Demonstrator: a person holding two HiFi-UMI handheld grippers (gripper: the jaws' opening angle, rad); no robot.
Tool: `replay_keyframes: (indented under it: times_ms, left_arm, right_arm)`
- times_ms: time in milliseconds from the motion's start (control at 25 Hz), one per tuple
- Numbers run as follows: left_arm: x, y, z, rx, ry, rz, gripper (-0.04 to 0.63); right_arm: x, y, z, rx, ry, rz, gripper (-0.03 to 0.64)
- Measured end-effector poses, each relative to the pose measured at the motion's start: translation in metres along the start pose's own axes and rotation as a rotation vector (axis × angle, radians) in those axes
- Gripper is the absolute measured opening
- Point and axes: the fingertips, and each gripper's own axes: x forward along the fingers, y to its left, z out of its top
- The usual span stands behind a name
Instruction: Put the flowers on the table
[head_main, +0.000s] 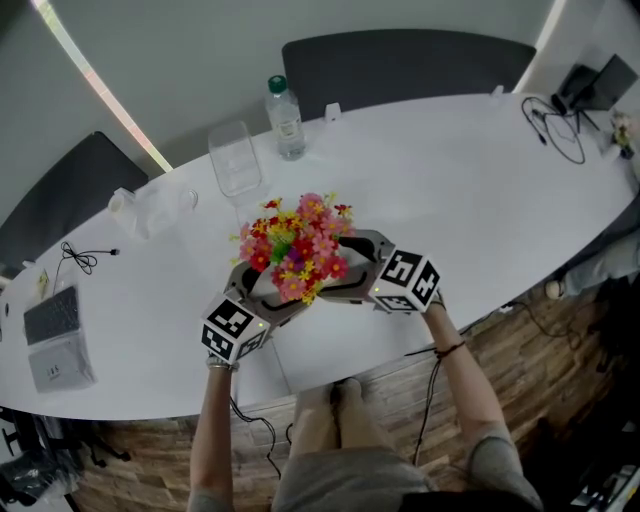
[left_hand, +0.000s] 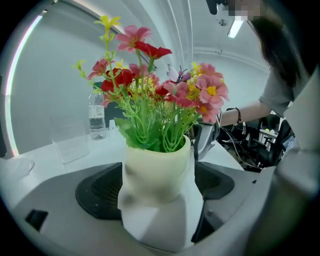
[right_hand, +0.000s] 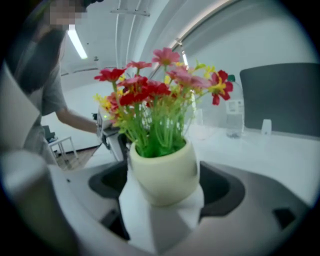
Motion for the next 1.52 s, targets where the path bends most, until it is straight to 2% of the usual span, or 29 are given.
replay_keyframes:
  times_ms: [240,400,480,640,760,1240,1520]
  left_arm:
    - [-0.011,-0.002,0.000,-0.060,-0.034,0.055,0.459]
    - [-0.020,-0.005,-0.003,-0.104,-0.047,0.086,0.434]
    - [-0.024,-0.009,-0.002,-0.111,-0.056,0.098,0.402]
    - [-0.031,-0.022,0.003,-0.136,-0.088,0.101,0.354]
    - [-0.034,-0.034,0.007,-0.138,-0.095,0.080,0.310]
    - [-0.041,-0.066,0.025,-0.147,-0.133,0.029,0.232]
    - [-0.047,-0.085,0.036,-0.133,-0.166,0.008,0.152]
  right_arm:
    - [-0.018,-0.002,0.002,0.038,-0.040,-0.067,0.456]
    - [-0.022,0.008,0.004,0.050,-0.053,-0.066,0.453]
    - [-0.024,0.012,0.005,0.053,-0.055,-0.071,0.443]
    - [-0.031,0.023,0.008,0.065,-0.075,-0.087,0.341]
    - [-0.035,0.028,0.009,0.077,-0.082,-0.102,0.325]
    - [-0.045,0.055,0.023,0.104,-0.141,-0.125,0.201]
    - [-0.052,0.071,0.033,0.109,-0.186,-0.133,0.126]
